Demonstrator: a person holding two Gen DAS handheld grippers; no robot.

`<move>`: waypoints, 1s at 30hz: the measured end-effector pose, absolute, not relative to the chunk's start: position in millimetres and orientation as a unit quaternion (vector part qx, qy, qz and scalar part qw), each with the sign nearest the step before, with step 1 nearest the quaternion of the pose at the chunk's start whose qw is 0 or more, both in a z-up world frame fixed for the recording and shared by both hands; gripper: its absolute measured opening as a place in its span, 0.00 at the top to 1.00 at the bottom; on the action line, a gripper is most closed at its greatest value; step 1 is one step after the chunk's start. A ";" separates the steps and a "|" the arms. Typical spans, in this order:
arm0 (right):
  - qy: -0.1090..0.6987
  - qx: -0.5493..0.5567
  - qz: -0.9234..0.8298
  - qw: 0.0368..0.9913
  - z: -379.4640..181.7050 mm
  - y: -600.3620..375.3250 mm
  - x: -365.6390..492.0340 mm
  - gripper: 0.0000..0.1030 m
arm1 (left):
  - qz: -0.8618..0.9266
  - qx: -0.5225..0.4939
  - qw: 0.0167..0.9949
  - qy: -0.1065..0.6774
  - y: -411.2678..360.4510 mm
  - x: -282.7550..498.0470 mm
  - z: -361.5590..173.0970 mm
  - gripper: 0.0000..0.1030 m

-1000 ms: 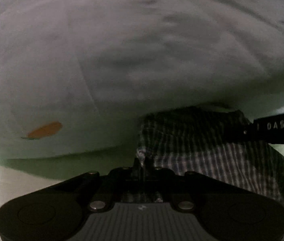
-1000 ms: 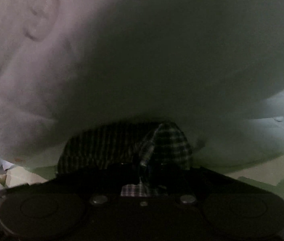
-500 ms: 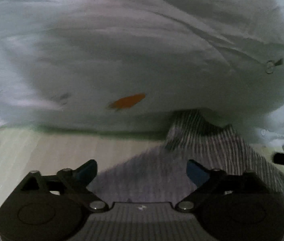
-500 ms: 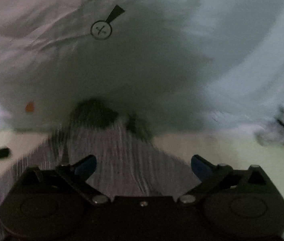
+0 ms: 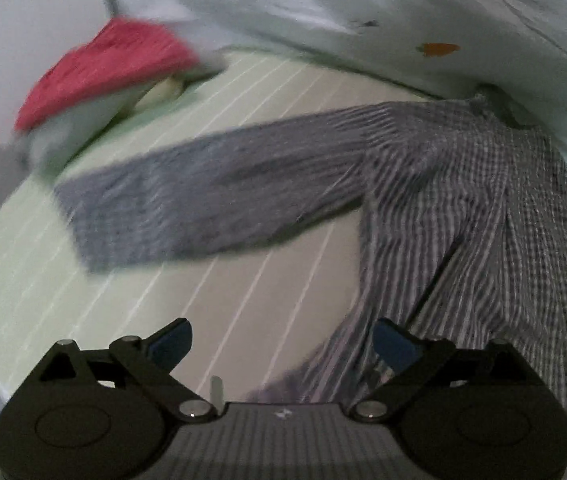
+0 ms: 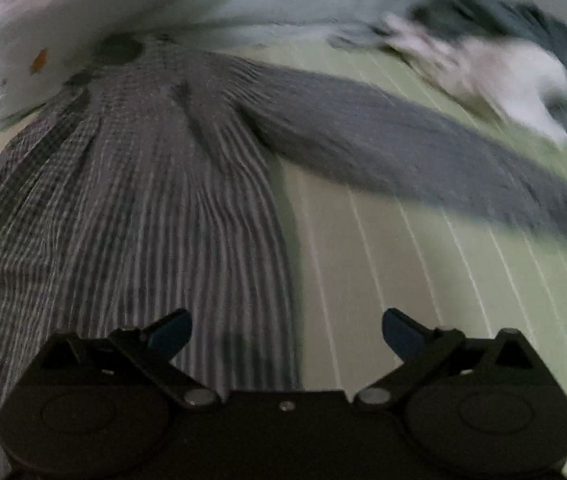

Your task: Fold clothes

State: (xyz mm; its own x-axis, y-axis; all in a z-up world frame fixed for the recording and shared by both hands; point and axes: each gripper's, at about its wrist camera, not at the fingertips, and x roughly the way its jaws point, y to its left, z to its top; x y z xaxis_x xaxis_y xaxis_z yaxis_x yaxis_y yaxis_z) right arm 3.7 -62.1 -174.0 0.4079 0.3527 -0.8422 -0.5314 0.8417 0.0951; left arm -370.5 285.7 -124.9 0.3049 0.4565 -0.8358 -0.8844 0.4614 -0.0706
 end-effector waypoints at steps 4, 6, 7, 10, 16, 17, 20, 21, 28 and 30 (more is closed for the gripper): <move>0.486 -0.063 0.252 0.834 -183.5 -86.0 -22.2 0.01 | 0.421 -0.266 0.770 0.398 275.2 -382.1 -126.1 0.07; 0.490 -0.053 0.245 0.835 -188.7 -93.3 -34.0 0.01 | 0.412 -0.254 0.776 0.406 272.2 -378.7 -128.2 0.07; 0.489 -0.051 0.238 0.838 -190.3 -95.2 -38.6 0.04 | 0.407 -0.251 0.778 0.406 270.5 -377.8 -128.8 0.07; 0.498 -0.042 0.224 0.837 -197.1 -100.5 -47.0 0.19 | 0.390 -0.243 0.790 0.406 265.3 -375.1 -126.4 0.06; 0.488 -0.038 0.228 0.842 -195.3 -107.8 -53.5 0.93 | 0.375 -0.218 0.798 0.419 256.1 -373.7 -124.5 0.06; 0.492 -0.032 0.229 0.840 -195.1 -110.3 -51.9 1.00 | 0.375 -0.217 0.796 0.422 256.0 -374.0 -125.4 0.07; 0.493 -0.001 0.209 0.844 -193.8 -126.7 -46.3 1.00 | 0.371 -0.218 0.794 0.430 256.8 -374.5 -128.6 0.10; 0.493 0.007 0.197 0.847 -193.3 -132.7 -44.1 1.00 | 0.369 -0.216 0.794 0.432 256.5 -374.5 -129.8 0.14; 0.488 -0.003 0.167 0.856 -190.9 -144.5 -44.3 1.00 | 0.379 -0.246 0.772 0.447 265.2 -383.5 -145.3 0.35; 0.486 0.003 0.182 0.855 -189.0 -140.9 -48.7 0.93 | 0.378 -0.262 0.769 0.444 269.5 -389.1 -147.6 0.37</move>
State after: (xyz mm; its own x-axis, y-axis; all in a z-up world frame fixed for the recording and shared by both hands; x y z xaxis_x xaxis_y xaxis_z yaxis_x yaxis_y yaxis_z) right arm -48.7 -140.9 -189.0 0.4624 0.3136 -0.8294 -0.3075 0.9340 0.1818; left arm -389.1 269.5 -147.6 0.3200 0.3500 -0.8804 -0.8142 0.5768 -0.0666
